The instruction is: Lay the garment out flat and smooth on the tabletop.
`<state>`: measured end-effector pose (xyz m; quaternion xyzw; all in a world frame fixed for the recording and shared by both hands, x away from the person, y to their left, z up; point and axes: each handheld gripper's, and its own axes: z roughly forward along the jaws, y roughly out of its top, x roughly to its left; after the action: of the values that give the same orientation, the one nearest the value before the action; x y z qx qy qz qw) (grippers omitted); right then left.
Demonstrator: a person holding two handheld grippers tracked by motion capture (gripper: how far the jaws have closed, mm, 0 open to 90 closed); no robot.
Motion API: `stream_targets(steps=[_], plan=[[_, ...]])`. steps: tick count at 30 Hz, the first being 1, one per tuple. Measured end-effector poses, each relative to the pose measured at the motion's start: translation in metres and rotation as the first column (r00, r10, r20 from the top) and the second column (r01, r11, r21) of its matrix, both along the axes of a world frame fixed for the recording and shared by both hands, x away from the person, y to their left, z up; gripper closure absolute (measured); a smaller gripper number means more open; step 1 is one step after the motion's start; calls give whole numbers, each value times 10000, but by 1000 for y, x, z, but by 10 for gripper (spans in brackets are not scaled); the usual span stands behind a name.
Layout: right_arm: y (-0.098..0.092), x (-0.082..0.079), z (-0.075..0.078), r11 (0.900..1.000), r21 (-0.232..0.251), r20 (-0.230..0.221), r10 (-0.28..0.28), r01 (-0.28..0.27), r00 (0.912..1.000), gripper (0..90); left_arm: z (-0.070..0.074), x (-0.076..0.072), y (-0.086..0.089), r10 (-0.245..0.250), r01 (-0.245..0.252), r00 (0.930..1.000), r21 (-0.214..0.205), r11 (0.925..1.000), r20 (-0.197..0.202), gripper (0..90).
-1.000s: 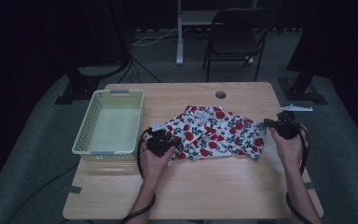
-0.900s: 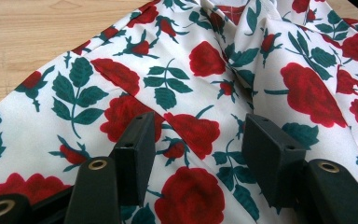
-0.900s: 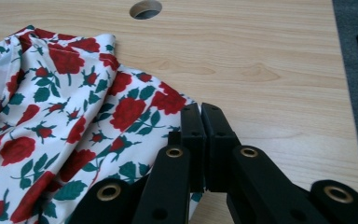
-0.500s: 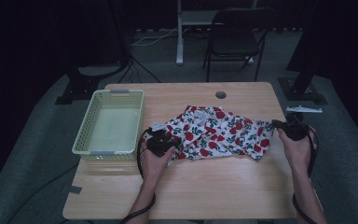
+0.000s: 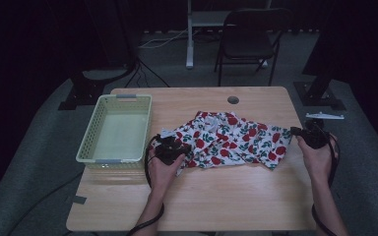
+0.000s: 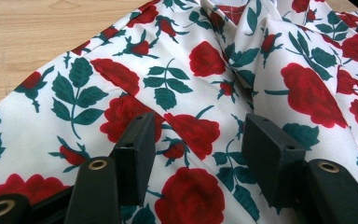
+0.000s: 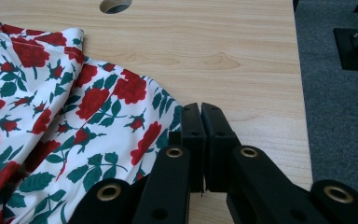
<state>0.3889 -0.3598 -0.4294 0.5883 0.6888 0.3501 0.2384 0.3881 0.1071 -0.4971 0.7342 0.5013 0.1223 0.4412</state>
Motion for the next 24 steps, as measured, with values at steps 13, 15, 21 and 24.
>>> stream_targets(steps=[13, 15, 21, 24], plan=[[7, 1, 1, 9996, -58, 180, 270, -269, 9995, 749, 0, 0, 0, 12, -13, 10000, 20, 10000, 21, 459], [11, 3, 1, 9994, 4, 184, 346, -346, 9992, 749, 0, 0, 0, 18, -18, 10000, 12, 10000, 11, 460], [27, 8, 0, 9977, 64, 179, 671, -673, 9976, 749, 0, 0, 0, 15, -15, 10000, -9, 10000, 6, 459], [36, 12, 0, 9966, 84, 140, 823, -824, 9965, 751, 0, 0, 0, 9, -9, 10000, 11, 10000, 9, 459]])
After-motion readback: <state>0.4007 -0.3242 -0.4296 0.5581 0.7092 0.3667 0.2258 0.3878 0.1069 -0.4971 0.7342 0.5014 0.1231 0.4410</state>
